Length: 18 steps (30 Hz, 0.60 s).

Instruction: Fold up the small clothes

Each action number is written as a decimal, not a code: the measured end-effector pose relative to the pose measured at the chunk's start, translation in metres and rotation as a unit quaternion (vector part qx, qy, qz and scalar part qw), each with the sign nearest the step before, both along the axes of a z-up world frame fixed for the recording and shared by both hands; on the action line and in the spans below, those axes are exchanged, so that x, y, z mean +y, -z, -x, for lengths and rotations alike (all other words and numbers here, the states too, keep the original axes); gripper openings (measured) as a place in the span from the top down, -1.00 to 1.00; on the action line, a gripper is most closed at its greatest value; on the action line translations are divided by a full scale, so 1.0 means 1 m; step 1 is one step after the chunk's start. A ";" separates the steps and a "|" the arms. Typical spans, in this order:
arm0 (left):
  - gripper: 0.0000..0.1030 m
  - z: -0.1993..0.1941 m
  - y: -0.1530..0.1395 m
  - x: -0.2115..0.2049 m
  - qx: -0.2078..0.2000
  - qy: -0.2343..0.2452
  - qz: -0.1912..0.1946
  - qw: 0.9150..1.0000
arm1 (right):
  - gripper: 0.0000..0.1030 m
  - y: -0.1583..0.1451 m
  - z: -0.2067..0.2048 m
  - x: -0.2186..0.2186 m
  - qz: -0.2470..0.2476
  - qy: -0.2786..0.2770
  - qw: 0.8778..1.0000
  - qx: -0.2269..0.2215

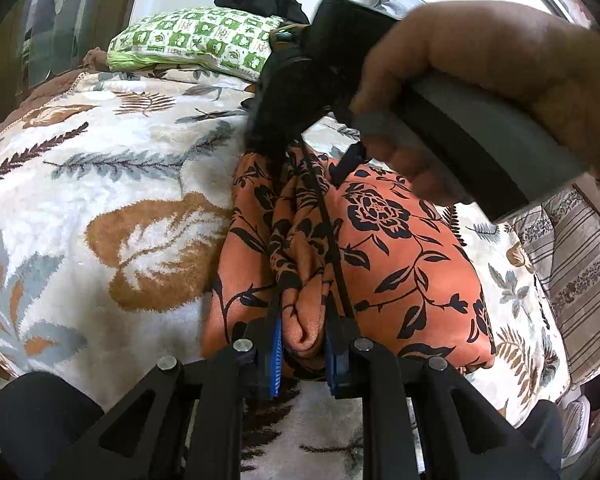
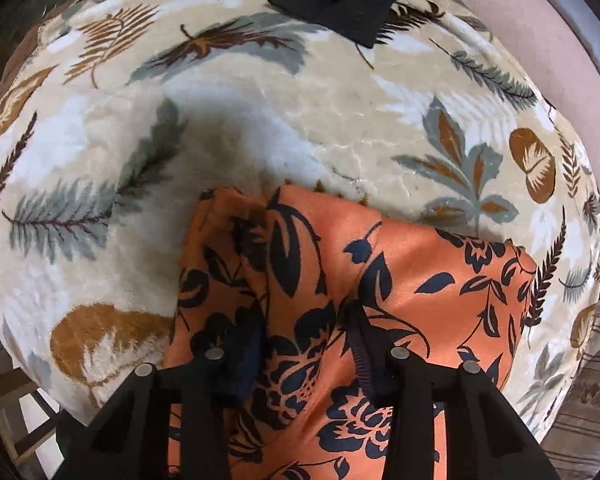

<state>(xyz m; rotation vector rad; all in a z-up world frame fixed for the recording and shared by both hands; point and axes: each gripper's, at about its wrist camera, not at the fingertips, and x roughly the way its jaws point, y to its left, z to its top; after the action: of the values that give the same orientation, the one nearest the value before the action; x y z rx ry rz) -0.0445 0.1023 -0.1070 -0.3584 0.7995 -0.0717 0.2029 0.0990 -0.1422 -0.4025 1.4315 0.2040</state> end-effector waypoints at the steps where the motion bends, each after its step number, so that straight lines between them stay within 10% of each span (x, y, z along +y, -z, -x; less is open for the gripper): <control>1: 0.67 0.000 0.000 0.000 0.000 0.001 -0.001 1.000 | -0.44 0.002 0.001 0.004 0.004 -0.005 1.000 0.003; 3: 0.67 0.000 0.000 0.001 0.000 0.002 -0.002 1.000 | -0.42 0.008 0.006 0.013 0.028 -0.031 0.999 0.002; 5: 0.67 0.001 -0.002 0.002 -0.006 0.000 -0.002 1.000 | 0.41 0.005 0.007 0.012 0.029 -0.032 0.999 -0.013; 7: 0.67 0.003 -0.006 0.003 -0.013 -0.002 -0.002 1.000 | 0.56 -0.006 0.003 0.001 -0.009 -0.016 1.000 -0.015; 13: 0.67 0.022 -0.030 0.011 -0.066 -0.026 -0.023 0.997 | 0.68 -0.055 -0.001 -0.025 -0.120 0.025 0.992 -0.035; 18: 0.67 0.010 0.000 0.024 0.011 -0.034 0.005 0.999 | 0.63 -0.037 0.002 -0.008 -0.205 0.025 0.979 0.007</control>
<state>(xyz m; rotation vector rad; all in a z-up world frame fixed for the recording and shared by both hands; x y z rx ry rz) -0.0545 0.1263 -0.1071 -0.3963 0.8081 -0.0077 0.2013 0.0914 -0.1055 -0.0273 1.3695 0.4517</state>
